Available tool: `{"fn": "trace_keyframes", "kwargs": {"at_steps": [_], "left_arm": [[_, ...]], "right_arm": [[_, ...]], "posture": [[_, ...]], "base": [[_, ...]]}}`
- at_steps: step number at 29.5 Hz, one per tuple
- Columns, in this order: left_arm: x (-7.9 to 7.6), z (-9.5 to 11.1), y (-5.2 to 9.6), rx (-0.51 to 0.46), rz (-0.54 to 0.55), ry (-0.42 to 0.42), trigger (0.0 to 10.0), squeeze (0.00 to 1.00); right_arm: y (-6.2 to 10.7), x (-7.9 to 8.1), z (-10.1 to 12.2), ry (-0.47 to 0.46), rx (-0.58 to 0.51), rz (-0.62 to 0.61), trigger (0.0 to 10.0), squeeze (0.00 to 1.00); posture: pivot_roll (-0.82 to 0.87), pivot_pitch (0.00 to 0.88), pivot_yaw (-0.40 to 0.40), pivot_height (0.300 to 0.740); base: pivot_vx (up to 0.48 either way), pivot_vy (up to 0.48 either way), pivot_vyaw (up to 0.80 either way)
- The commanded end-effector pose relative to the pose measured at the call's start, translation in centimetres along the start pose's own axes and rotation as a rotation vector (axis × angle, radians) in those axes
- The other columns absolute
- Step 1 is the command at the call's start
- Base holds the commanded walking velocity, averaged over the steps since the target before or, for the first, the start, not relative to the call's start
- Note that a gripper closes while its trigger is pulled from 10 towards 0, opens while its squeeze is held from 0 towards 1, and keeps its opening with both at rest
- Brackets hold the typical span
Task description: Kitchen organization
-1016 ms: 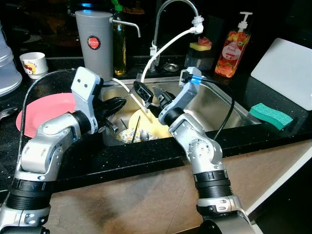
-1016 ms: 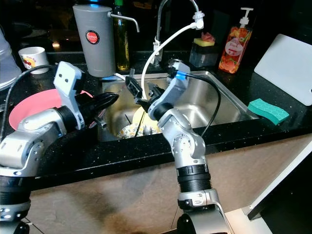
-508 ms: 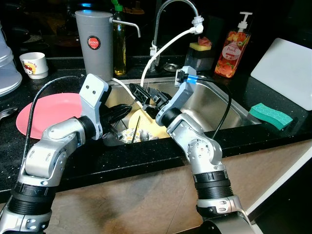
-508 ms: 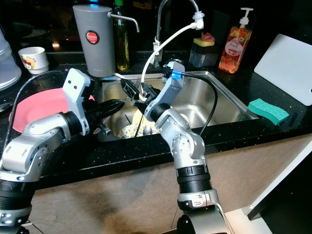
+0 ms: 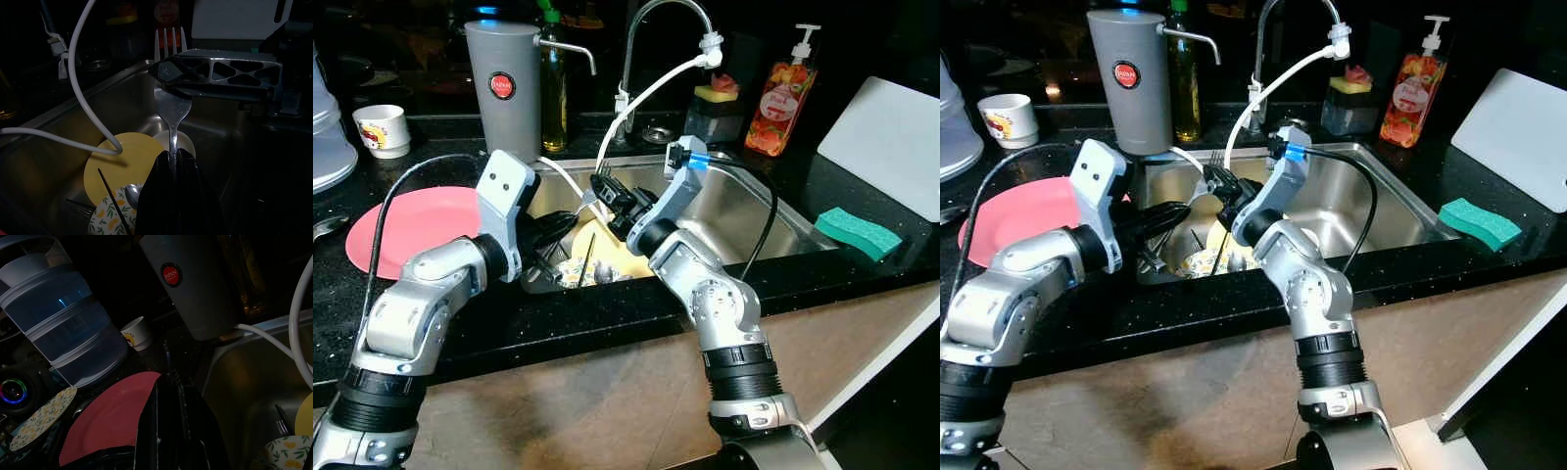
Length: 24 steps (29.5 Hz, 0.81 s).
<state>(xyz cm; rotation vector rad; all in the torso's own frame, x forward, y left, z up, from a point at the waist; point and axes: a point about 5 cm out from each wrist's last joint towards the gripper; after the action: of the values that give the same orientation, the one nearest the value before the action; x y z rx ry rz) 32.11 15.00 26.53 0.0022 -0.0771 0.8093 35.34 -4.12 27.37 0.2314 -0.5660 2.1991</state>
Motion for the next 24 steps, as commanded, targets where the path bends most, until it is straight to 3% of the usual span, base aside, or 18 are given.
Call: {"fn": "trace_keyframes", "kwargs": {"at_steps": [1,4,5,6,8,14,15,17,19,22,23,24], "left_arm": [[-0.3,0.3,0.0,-0.005,-0.012,-0.028,0.0,0.00],[-0.2,0.3,0.0,-0.005,-0.002,-0.045,0.0,0.00],[0.1,0.4,-0.1,-0.007,0.035,-0.058,10.0,0.00],[0.5,0.4,-0.2,-0.014,0.074,-0.072,10.0,0.96],[1.1,0.5,-0.2,-0.017,0.129,-0.073,10.0,1.00],[2.6,1.2,0.0,-0.064,0.254,-0.109,10.0,1.00],[2.7,1.4,0.0,-0.090,0.262,-0.124,10.0,0.00],[2.8,1.6,0.0,-0.112,0.266,-0.126,10.0,0.00],[2.3,1.4,-0.2,-0.151,0.217,-0.078,10.0,0.00],[0.9,0.4,-0.8,-0.113,0.115,-0.093,10.0,0.00],[0.9,0.4,-0.8,-0.113,0.115,-0.093,10.0,0.00],[-0.1,-0.5,-1.1,-0.063,0.039,-0.040,10.0,0.00]], "right_arm": [[0.3,-0.3,-0.6,-0.045,0.014,-0.022,0.0,0.00],[0.3,-0.5,-0.4,-0.059,0.000,-0.031,0.0,0.00],[0.2,-0.7,-0.2,-0.070,-0.016,-0.045,0.0,0.00],[0.2,-0.9,0.0,-0.076,-0.032,-0.060,0.0,0.00],[0.2,-1.3,0.5,-0.079,-0.062,-0.087,0.0,0.00],[0.4,-3.0,2.4,-0.057,-0.209,-0.183,0.0,0.00],[0.5,-3.4,2.8,-0.021,-0.241,-0.210,0.0,0.00],[0.6,-3.7,3.0,0.015,-0.260,-0.229,0.0,0.00],[0.6,-4.3,2.5,0.155,-0.261,-0.265,0.0,0.00],[0.6,-4.6,0.8,0.320,-0.215,-0.278,0.0,0.00],[0.6,-4.6,0.8,0.320,-0.215,-0.278,0.0,0.00],[0.5,-4.6,-0.8,0.430,-0.166,-0.277,0.0,0.00]], "posture": [[0.05,0.050,-0.046,0.740],[0.05,0.049,-0.045,0.740],[0.05,0.048,-0.044,0.740],[0.05,0.048,-0.044,0.740],[0.05,0.047,-0.042,0.740],[0.05,0.051,-0.036,0.740],[0.05,0.053,-0.034,0.740],[0.05,0.055,-0.031,0.740],[0.05,0.057,-0.027,0.740],[0.05,0.059,-0.026,0.740],[0.05,0.059,-0.026,0.740],[0.06,0.063,-0.029,0.740]], "base": [[0.000,0.000,0.00],[0.000,0.000,0.00],[0.000,0.000,0.00],[0.000,0.000,0.00],[0.000,0.000,0.00],[0.000,0.000,0.00],[0.000,0.000,0.00],[0.000,0.000,0.00],[0.000,0.000,0.00],[0.000,0.000,0.00],[0.000,0.000,0.00],[0.000,0.000,0.00]]}}
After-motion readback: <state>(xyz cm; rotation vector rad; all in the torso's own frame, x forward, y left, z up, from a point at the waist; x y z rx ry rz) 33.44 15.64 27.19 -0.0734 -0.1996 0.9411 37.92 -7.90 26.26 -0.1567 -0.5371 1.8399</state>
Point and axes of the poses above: a point about 5 cm out from each wrist's last joint towards the gripper, its own y axis pointing back from the gripper into the wrist, its own z axis along the axis of the wrist's last joint, x = y × z, and after that the axes turned 9 degrees about y, right-handed
